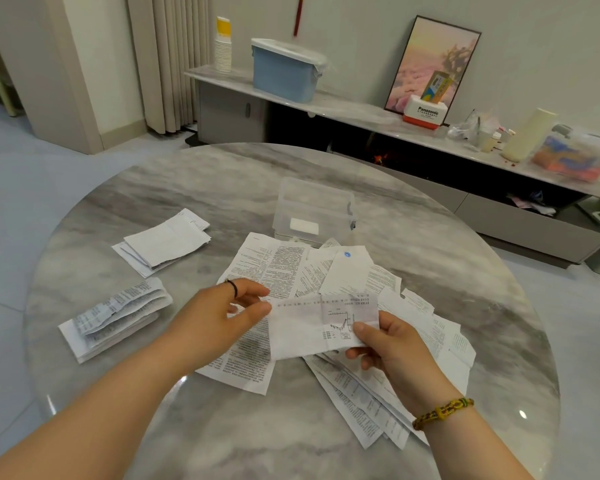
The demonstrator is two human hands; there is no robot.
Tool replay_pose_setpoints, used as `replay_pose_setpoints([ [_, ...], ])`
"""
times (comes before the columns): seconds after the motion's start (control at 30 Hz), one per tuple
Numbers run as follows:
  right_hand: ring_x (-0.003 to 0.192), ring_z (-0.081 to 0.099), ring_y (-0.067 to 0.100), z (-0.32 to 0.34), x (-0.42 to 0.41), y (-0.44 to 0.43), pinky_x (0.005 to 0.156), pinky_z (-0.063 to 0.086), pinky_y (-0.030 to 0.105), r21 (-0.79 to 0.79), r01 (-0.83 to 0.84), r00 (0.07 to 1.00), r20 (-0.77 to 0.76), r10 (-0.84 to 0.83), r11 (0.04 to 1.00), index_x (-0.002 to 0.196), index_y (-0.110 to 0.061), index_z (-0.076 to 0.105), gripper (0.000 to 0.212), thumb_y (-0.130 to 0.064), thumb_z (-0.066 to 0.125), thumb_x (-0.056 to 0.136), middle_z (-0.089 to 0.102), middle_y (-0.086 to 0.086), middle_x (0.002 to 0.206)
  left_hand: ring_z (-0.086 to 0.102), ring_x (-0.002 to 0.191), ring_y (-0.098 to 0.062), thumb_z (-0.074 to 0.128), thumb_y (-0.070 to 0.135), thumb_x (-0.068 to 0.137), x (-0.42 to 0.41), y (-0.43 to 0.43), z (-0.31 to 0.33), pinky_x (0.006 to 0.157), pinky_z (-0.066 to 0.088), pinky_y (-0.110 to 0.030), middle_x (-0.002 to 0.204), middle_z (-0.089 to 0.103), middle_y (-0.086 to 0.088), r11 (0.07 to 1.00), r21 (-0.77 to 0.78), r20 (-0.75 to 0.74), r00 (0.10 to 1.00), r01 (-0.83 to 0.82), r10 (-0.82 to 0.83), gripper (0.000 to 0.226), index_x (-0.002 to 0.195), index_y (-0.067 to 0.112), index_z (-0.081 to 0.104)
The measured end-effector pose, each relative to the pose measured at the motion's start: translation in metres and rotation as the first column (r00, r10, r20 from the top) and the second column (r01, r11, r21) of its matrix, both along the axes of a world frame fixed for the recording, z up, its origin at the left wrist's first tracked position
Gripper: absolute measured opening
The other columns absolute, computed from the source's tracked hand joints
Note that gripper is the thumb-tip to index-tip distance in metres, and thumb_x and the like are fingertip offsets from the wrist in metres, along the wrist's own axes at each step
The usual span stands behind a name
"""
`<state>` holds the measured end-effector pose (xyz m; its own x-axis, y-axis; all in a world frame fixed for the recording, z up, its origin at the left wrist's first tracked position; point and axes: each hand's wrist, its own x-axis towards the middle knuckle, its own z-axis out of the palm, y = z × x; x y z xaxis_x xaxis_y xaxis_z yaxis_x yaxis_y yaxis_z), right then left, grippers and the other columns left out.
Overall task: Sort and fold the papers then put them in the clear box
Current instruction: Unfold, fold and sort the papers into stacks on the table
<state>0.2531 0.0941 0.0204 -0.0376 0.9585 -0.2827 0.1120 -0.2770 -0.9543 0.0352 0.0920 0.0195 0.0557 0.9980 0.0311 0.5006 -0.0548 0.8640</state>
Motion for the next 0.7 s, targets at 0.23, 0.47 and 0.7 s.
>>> replay_pose_setpoints([
  [0.23, 0.052, 0.051, 0.017, -0.004, -0.003, 0.005, 0.046, 0.034, 0.026, -0.014, 0.049, 0.992, 0.116, -0.047, 0.999, 0.088, -0.011, 0.063, 0.015, -0.004, 0.050, 0.091, 0.065, 0.007, 0.063, 0.049, 0.091, -0.015, 0.051, 0.013, 0.090, -0.066, 0.016, 0.008, 0.083, 0.035, -0.025, 0.107, 0.063, 0.000, 0.901, 0.117, -0.196, 0.880, -0.417, 0.433, 0.023, 0.109, 0.015, 0.064],
  [0.47, 0.048, 0.042, 0.011, 0.006, -0.040, 0.039, 0.040, 0.034, 0.014, 0.015, -0.009, 0.984, 0.179, 0.006, 1.000, 0.087, -0.010, 0.061, 0.013, -0.004, 0.049, 0.090, 0.052, 0.007, 0.064, 0.054, 0.107, -0.021, 0.053, 0.008, 0.087, -0.110, 0.013, -0.009, 0.084, 0.037, -0.026, 0.115, 0.062, -0.004, 0.897, 0.018, -0.414, 0.813, -0.442, 0.410, 0.027, 0.110, 0.015, 0.063],
  [0.7, 0.052, 0.040, 0.009, 0.010, -0.122, 0.103, 0.039, 0.033, 0.011, 0.029, -0.205, 0.950, 0.246, 0.192, 0.978, 0.104, -0.009, 0.058, 0.018, -0.003, 0.046, 0.091, 0.052, -0.004, 0.069, 0.048, 0.115, -0.013, 0.063, 0.024, 0.082, -0.134, 0.001, -0.024, 0.089, 0.039, -0.023, 0.118, 0.057, 0.006, 0.949, 0.000, -0.559, 0.787, -0.316, 0.263, 0.032, 0.114, 0.027, 0.059],
])
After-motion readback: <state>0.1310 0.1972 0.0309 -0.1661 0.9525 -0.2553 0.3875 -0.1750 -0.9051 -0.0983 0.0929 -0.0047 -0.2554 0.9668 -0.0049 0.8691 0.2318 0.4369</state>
